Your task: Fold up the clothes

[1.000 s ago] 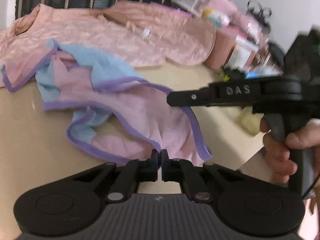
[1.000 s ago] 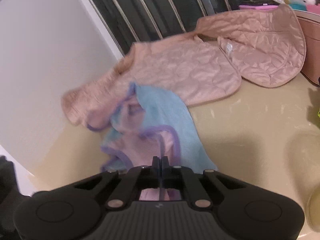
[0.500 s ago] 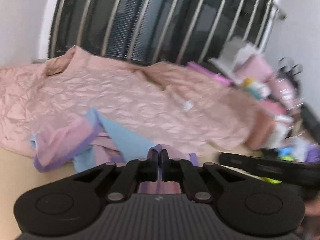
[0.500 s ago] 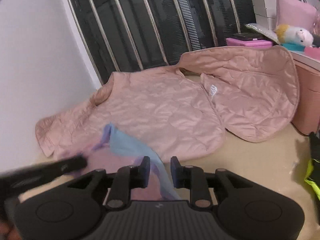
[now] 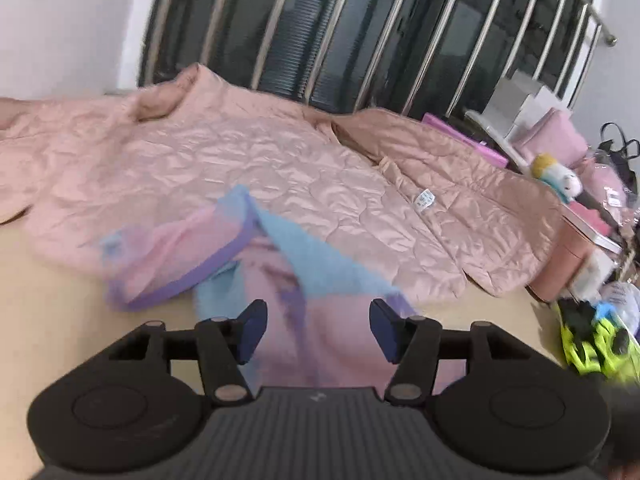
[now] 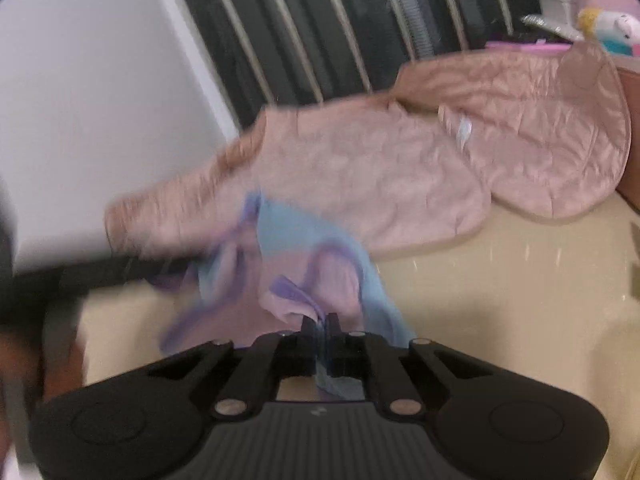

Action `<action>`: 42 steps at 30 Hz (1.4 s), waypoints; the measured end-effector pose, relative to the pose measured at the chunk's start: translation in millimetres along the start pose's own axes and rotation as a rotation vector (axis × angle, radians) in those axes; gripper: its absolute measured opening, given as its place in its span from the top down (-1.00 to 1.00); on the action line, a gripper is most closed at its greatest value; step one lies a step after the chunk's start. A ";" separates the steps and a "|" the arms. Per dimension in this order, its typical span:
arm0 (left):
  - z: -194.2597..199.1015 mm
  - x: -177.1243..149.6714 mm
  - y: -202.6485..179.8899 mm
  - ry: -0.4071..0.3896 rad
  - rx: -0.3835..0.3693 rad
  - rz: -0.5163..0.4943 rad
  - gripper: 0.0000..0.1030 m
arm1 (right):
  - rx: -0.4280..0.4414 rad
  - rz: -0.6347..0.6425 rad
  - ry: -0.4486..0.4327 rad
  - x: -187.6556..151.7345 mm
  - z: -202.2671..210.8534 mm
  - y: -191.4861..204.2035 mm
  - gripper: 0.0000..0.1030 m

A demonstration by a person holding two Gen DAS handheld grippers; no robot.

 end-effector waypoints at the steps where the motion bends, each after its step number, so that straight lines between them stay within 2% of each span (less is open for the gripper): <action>1: 11.8 -9.9 -0.4 0.000 0.008 -0.025 -0.11 | 0.003 -0.020 -0.008 6.7 -3.0 -5.0 0.93; 2: 23.1 -21.9 -3.4 -0.005 0.018 -0.065 -0.11 | 0.001 -0.043 -0.005 13.0 -7.9 -10.4 0.92; 3: 30.4 -32.2 -8.8 -0.009 0.030 -0.112 -0.11 | -0.016 -0.052 0.000 16.4 -13.5 -15.5 0.82; 6: 39.5 -58.1 -31.8 -0.010 0.054 -0.235 -0.11 | -0.093 -0.046 0.034 23.2 -28.7 -25.7 0.41; 9: 34.8 -76.5 -49.5 -0.004 0.075 -0.319 -0.11 | -0.125 -0.013 -0.018 17.2 -9.6 -23.8 0.36; 11: 24.7 -85.8 -60.4 0.011 0.130 -0.400 -0.08 | -0.150 0.033 -0.036 10.9 6.0 -18.5 0.34; 12: 19.2 -89.1 -63.7 0.022 0.165 -0.441 0.00 | -0.169 0.093 -0.044 4.4 14.2 -11.8 0.35; 13: 14.2 -91.7 -66.4 0.032 0.194 -0.475 0.28 | -0.188 0.155 -0.053 -2.4 22.4 -4.7 0.35; 15: 8.9 -91.7 -67.1 0.043 0.208 -0.491 0.55 | -0.207 0.280 -0.019 -19.3 28.2 9.8 0.36; 17: 6.9 -88.7 -64.5 0.051 0.196 -0.467 0.69 | -0.208 0.353 0.016 -33.1 24.2 18.2 0.38; 19: 9.6 -82.1 -58.3 0.046 0.185 -0.415 0.95 | -0.226 0.398 0.044 -40.7 13.2 23.7 0.40; 22: 29.9 -69.7 -51.3 -0.005 0.200 -0.352 0.97 | -0.264 0.472 0.041 -45.4 4.3 34.7 0.40; 26: 73.4 -50.1 -52.2 -0.075 0.141 -0.307 0.97 | -0.302 0.569 0.007 -48.8 -0.1 52.3 0.40; 30: 85.9 -42.1 -53.9 -0.071 0.141 -0.303 0.97 | -0.253 0.671 0.008 -62.0 3.8 75.1 0.39; 35: 90.3 -42.3 -55.3 -0.059 0.142 -0.326 0.97 | -0.177 0.707 -0.072 -77.6 28.4 95.6 0.36; 42: 90.9 -47.5 -52.3 -0.040 0.133 -0.327 0.97 | -0.139 0.785 -0.157 -75.9 18.9 129.3 0.35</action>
Point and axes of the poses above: each gripper's, at about its wrist camera, not at the fingertips, and z roughly against the way its jaws point, y to its left, x to its top, the point moved 1 cm from there along -z, roughly the way its jaws point, and after that the axes turned 3 degrees about z, right-handed, at the moved point
